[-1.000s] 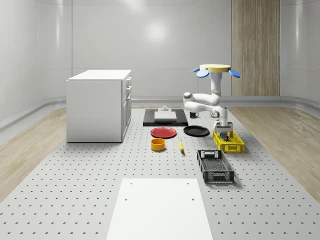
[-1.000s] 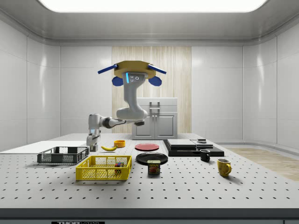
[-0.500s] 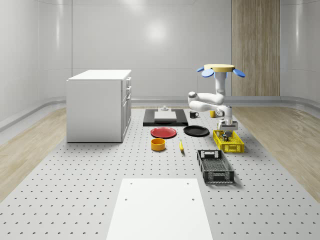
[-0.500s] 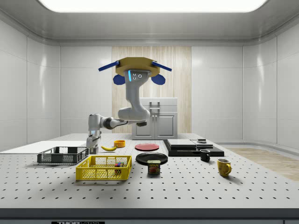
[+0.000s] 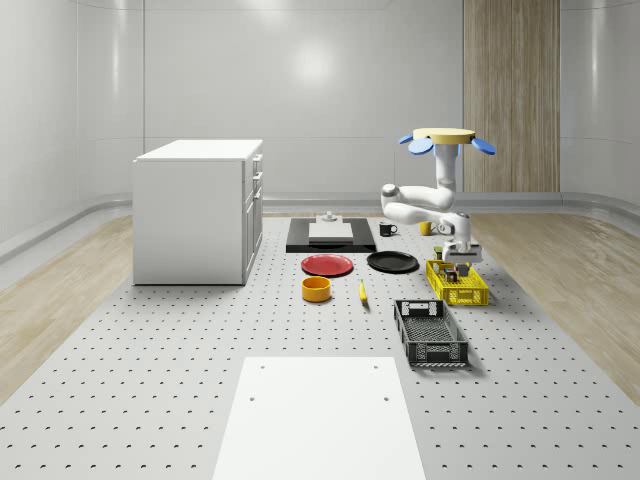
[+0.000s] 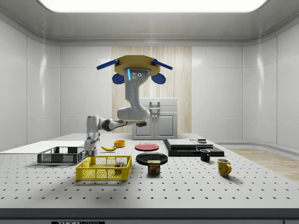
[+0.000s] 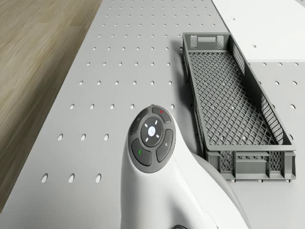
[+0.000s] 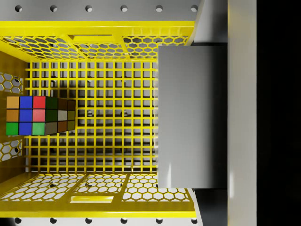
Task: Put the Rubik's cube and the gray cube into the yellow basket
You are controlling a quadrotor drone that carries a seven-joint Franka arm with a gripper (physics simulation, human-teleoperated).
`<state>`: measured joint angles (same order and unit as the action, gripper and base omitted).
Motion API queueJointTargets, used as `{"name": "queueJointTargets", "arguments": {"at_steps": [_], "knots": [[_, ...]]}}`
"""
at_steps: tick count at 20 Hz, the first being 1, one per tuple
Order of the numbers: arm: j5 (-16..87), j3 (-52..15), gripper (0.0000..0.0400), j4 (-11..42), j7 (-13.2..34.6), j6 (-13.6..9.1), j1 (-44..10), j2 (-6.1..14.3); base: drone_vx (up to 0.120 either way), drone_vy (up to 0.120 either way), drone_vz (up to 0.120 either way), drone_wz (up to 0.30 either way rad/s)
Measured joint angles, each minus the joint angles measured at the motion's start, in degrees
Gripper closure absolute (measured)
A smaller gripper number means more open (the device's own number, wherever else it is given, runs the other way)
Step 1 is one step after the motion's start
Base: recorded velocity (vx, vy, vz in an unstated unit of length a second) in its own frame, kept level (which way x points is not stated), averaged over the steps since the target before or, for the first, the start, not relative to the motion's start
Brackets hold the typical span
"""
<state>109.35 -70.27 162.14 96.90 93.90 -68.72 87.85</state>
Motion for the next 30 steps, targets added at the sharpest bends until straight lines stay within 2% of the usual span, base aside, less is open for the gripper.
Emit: {"name": "queueJointTargets", "arguments": {"at_steps": [11,22,25,30], "knots": [[8.6,9.0,0.0150,-3.7,-0.1,3.4,-2.0,-0.9,0.000,0.000,0.000,0.000],[14.3,14.7,0.0150,-6.9,-0.6,5.0,-3.0,-3.0,0.000,0.000,0.000,0.000],[14.9,15.2,0.0071,-7.2,-0.8,4.9,-2.9,-3.4,0.000,0.000,0.000,0.000],[13.5,13.5,0.0020,-5.9,-1.1,3.4,-1.9,-3.6,0.000,0.000,0.000,0.000]]}}
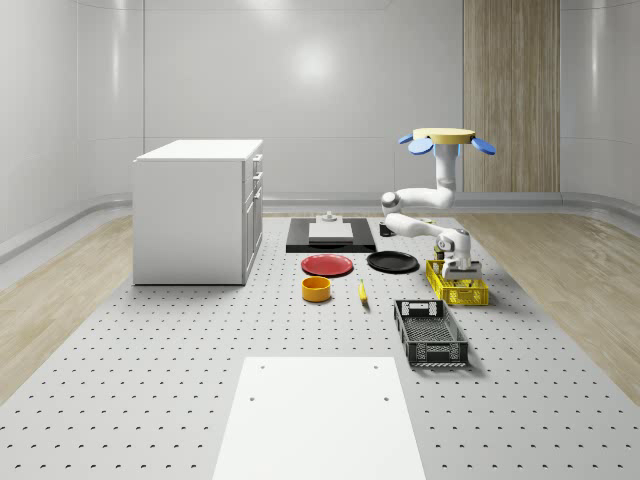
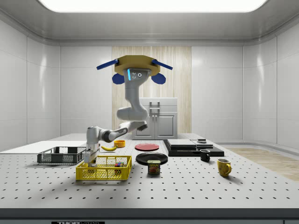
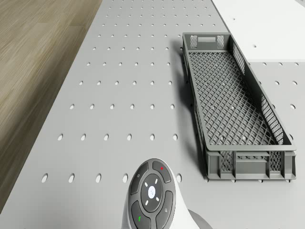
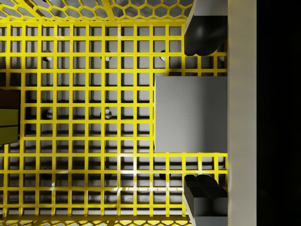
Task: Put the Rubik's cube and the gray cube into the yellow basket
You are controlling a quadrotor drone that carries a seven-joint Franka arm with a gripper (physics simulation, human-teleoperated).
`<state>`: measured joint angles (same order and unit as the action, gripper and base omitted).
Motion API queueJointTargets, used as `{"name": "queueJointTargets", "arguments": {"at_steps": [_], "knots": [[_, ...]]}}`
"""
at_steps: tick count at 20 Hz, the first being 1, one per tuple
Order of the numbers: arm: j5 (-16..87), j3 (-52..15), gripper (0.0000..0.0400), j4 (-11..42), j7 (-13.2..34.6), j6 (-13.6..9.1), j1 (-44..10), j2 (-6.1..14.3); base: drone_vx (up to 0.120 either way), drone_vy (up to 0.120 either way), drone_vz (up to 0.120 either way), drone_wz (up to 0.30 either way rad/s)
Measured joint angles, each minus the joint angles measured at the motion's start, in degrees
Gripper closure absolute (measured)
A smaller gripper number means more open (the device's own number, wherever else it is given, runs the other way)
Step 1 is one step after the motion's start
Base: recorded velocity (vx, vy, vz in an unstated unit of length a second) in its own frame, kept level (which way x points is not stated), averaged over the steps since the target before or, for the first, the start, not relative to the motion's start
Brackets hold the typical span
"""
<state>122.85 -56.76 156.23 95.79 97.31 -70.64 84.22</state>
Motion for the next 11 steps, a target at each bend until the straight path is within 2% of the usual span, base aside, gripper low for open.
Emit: {"name": "queueJointTargets", "arguments": {"at_steps": [5,11], "knots": [[-2.5,-2.8,0.0006,1.8,-0.2,-1.9,1.2,0.0,0.000,0.000,0.000,0.000],[-3.9,-4.5,0.0001,2.8,-0.3,-3.1,1.8,-0.2,0.000,0.000,0.000,0.000]]}}
